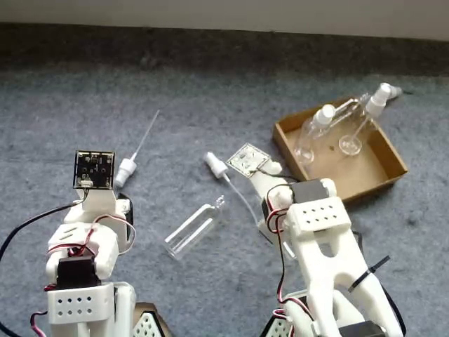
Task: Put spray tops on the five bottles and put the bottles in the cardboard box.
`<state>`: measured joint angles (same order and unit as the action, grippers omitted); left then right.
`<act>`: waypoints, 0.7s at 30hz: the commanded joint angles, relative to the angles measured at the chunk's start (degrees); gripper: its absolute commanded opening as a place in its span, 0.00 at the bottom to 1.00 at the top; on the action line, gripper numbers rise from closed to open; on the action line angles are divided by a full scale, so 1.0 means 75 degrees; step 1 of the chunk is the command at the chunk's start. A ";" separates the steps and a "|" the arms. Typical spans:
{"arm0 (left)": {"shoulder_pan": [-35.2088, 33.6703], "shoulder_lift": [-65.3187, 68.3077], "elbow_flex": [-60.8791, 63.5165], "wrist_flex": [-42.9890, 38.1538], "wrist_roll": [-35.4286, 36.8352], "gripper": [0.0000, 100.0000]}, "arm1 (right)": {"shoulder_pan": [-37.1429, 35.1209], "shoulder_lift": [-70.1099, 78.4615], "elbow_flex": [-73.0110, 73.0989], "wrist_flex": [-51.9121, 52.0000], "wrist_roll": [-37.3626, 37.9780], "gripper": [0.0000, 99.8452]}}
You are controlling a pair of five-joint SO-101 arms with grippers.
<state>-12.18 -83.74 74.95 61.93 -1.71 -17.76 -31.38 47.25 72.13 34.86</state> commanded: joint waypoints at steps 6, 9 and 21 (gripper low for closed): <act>0.0123 -0.0076 0.0076 -0.0164 0.0023 0.05 | -0.0088 0.1811 -0.1143 -0.0416 0.0047 0.28; 0.0123 -0.0076 0.0182 -0.0352 0.0023 0.05 | -0.0088 0.2397 -0.1155 -0.0779 0.0047 0.28; 0.0123 -0.0076 0.0205 -0.0363 0.0023 0.05 | -0.0076 0.3194 -0.1119 -0.2034 0.0035 0.16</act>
<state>-12.18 -83.74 76.70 60.53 -1.71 -18.02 -6.77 41.89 58.59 35.03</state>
